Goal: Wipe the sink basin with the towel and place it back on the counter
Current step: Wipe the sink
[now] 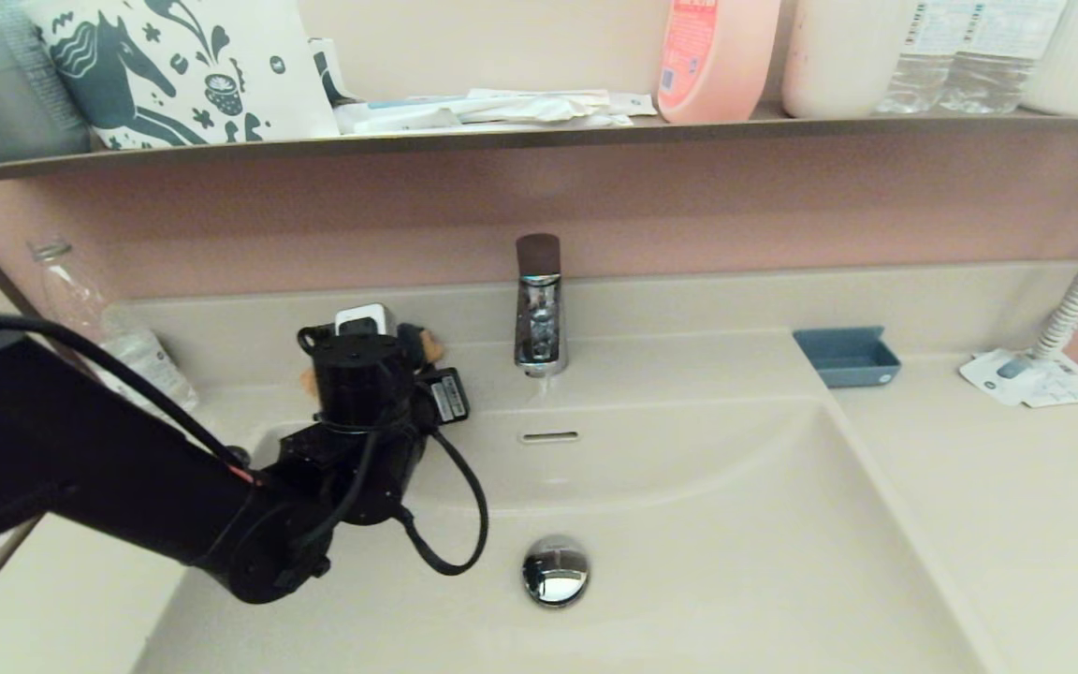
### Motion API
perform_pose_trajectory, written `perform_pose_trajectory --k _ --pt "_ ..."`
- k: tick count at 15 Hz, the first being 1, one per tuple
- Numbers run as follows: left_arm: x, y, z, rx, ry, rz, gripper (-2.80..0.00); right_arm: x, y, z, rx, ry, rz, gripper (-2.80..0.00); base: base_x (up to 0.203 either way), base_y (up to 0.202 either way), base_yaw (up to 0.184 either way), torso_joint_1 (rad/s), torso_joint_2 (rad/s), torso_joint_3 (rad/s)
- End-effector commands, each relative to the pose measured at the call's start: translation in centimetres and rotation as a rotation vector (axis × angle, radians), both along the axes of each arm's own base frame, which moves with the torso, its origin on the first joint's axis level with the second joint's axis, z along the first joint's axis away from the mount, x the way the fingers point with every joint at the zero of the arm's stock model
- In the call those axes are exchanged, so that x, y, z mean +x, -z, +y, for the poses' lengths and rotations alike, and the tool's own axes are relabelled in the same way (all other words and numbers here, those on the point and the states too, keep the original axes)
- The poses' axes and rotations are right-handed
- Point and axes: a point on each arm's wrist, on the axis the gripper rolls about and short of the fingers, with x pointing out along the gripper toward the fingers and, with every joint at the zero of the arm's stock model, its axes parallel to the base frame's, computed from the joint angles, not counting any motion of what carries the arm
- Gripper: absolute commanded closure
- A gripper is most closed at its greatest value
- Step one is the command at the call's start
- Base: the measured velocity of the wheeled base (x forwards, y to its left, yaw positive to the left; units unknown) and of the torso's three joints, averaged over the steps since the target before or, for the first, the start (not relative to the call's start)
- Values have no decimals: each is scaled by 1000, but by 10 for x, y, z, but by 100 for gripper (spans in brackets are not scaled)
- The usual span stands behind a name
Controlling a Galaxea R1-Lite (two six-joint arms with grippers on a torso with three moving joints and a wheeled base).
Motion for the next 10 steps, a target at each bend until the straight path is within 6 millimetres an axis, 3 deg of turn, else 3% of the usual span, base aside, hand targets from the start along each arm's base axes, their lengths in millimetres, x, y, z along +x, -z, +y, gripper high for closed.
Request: perform_pose_trajectory --k 1,5,7,10 --pt "-4 -5 27 -10 -42 -4 0 0 0 0 0 -1 2 0 0 0 0 0 0 0" --pt "-9 -4 64 -22 -62 10 0 0 0 0 0 -2 2 0 0 0 0 0 0 0" --pt "-9 -5 65 -21 -60 5 0 0 0 0 0 -1 2 0 0 0 0 0 0 0" --pt "-10 -7 45 -18 -14 -3 0 0 0 0 0 -1 2 0 0 0 0 0 0 0"
